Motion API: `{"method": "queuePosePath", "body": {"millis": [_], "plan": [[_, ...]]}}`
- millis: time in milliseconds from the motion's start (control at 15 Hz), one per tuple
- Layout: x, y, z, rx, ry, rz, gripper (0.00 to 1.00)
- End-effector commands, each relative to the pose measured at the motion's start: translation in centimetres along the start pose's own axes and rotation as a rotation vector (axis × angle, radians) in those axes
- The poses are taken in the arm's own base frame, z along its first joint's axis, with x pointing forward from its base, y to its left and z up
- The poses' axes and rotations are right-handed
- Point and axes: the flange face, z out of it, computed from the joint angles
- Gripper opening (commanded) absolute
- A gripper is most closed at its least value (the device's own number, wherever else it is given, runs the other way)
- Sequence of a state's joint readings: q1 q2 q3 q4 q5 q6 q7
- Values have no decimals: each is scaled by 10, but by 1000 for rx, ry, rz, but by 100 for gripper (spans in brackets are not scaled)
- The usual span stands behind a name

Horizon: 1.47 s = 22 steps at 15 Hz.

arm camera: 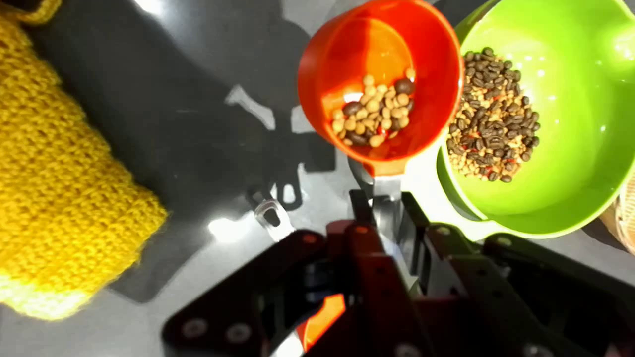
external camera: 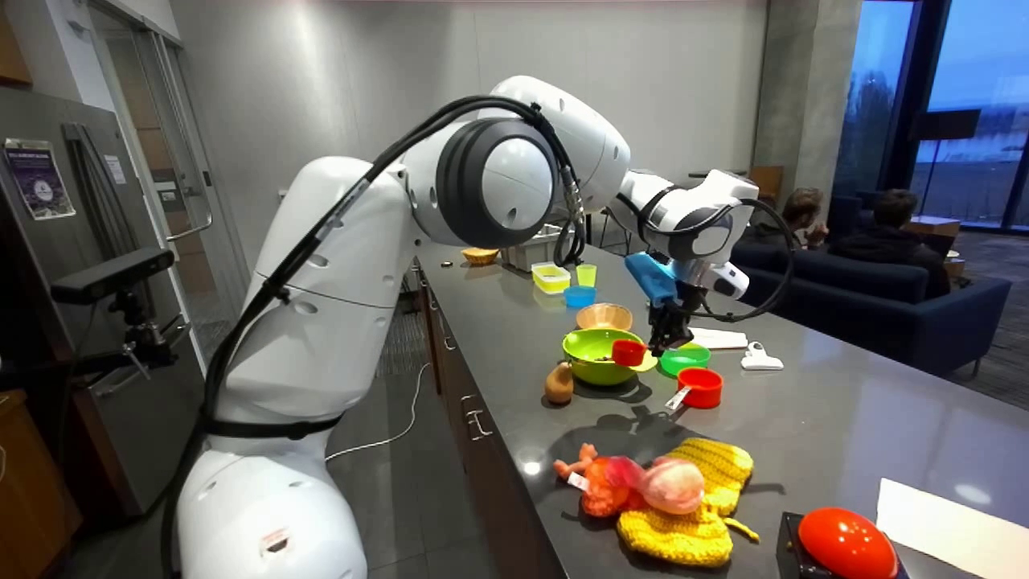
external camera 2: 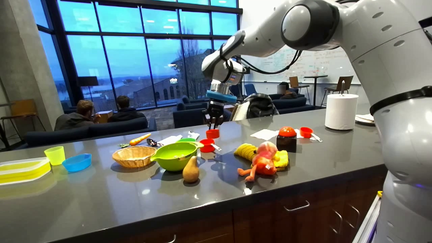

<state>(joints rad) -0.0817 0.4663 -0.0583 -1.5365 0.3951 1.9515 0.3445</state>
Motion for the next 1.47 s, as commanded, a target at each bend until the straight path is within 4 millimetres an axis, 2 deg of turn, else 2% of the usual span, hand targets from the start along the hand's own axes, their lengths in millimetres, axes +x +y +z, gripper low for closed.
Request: {"method": "queuePosePath", "body": {"millis": [0,867,1400], "plan": [[0,-3,-6,35,11,27,4],[-6,9,-2,-81,-40,-24,4],[-18,15,2,-111,-171,-11,4]]}}
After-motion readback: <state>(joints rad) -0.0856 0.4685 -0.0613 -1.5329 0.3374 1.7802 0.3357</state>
